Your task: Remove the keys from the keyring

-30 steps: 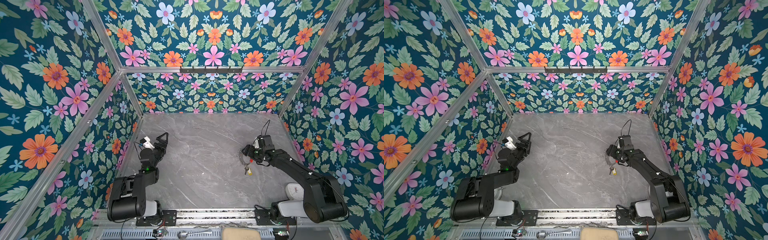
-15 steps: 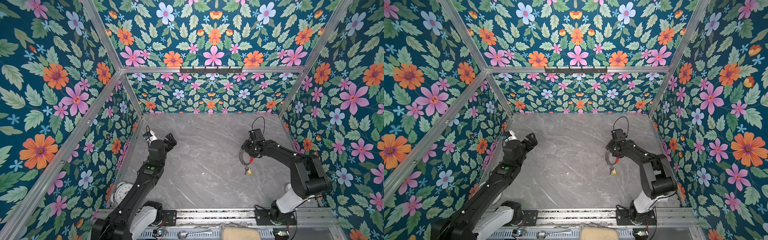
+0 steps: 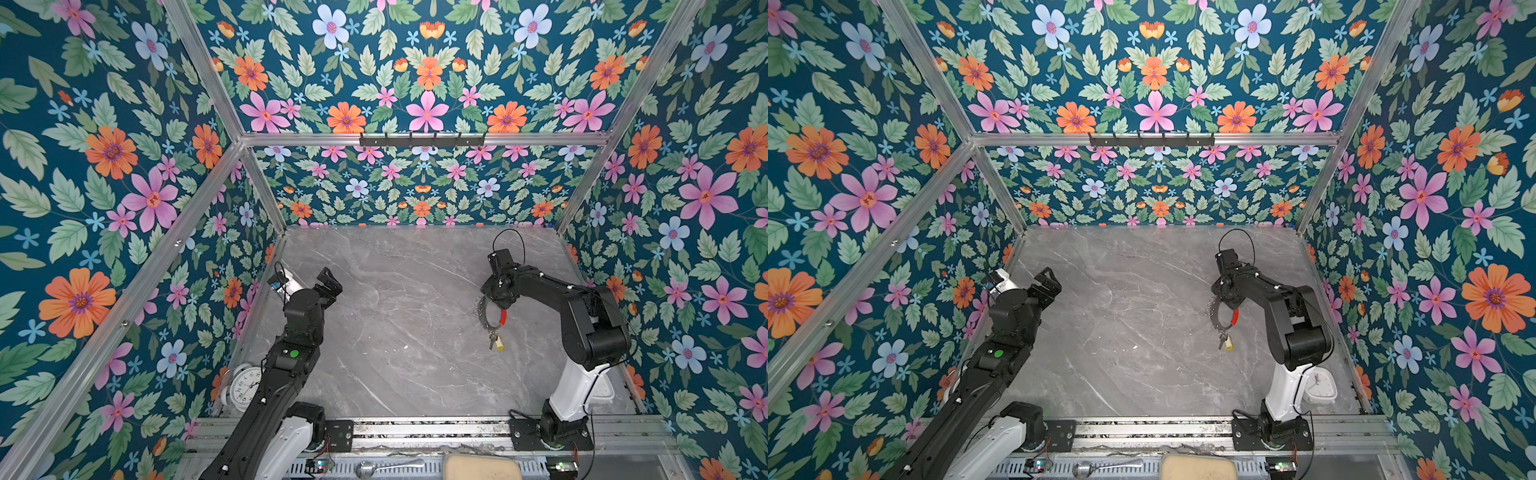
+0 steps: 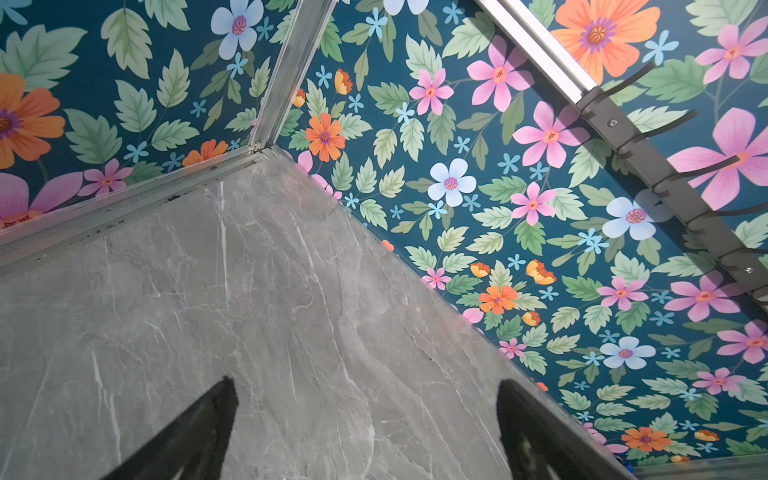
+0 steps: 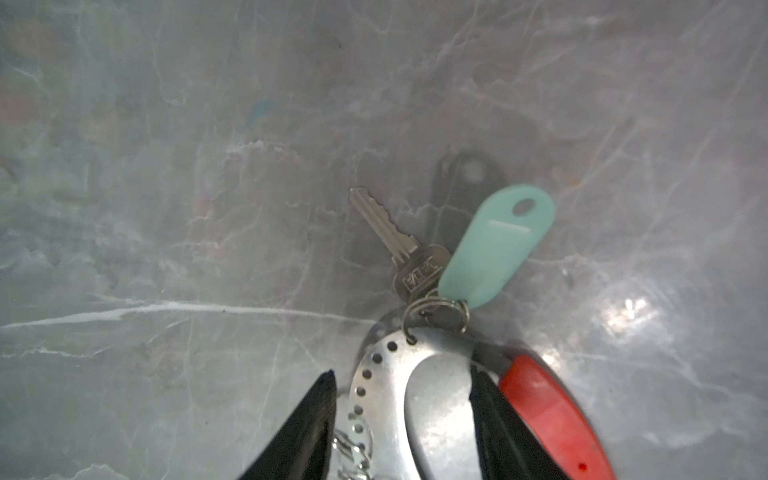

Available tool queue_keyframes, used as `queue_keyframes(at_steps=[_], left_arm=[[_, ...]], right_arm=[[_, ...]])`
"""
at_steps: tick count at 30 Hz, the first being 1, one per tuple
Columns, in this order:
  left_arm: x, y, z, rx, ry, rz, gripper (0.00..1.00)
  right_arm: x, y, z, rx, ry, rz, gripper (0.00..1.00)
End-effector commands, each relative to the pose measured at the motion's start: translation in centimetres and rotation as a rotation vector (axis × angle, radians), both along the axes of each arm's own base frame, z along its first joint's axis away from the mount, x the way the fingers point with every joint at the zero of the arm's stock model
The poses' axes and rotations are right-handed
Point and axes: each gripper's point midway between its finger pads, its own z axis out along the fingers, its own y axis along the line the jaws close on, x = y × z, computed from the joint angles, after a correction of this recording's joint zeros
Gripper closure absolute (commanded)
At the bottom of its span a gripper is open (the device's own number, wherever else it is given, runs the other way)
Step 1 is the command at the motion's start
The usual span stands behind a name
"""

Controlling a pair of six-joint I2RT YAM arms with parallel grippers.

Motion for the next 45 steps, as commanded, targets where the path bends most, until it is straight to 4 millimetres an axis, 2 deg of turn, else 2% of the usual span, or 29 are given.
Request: queue_keyframes(at_steps=[1,8,12,15,21,26,27,30,34,38,45], left_arm=[[0.0,0.0,-1.1,0.045,0.036,-0.011,0.0],[0.2,-0.5,-2.2,0.055,0.063,-0.039,0.0],[0.3,-1.2,-2.4,0.08,0.093,-0.087,0.0],[0.7,-2.2,-2.8,0.091,0.112,-0.145,0.0],[1.4,-3.9,-3.7,0.096,0.156,-0.238,0.0],[1.8,-4.8,-4.3,0.093,0.18,-0.278,0.0],[1.8,-4.9,-4.4,0.091,0.184,-0.284,0.0],[1.9,-5.1,-4.5,0.088,0.186,-0.294,0.0],[2.1,-6.2,-4.6,0.076,0.186,-0.344,0.0],[2.0,-7.7,-4.8,0.082,0.175,-0.418,0.0],[1.3,-13.1,-5.1,-0.012,0.093,-0.671,0.0]], right_arm=[[-0.4,0.6,-0.4,0.015,0.031,-0.002,0.47],[-0.3,1.2,-1.3,0.019,0.073,-0.002,0.49],[-0.7,1.7,-2.2,0.038,0.113,0.01,0.59],[-1.0,2.3,-2.8,0.06,0.15,0.044,0.62],[-1.9,3.0,-4.0,0.07,0.237,0.133,0.6],[-3.1,4.0,-5.7,0.071,0.332,0.236,0.59],[-3.4,4.3,-6.1,0.061,0.352,0.264,0.6],[-4.0,4.7,-6.6,0.032,0.385,0.32,0.73],[-3.8,5.7,-6.5,0.047,0.36,0.369,0.79],[-2.8,7.2,-5.4,0.047,0.288,0.456,0.84],[-1.7,9.9,-2.1,0.106,0.069,0.574,0.84]])
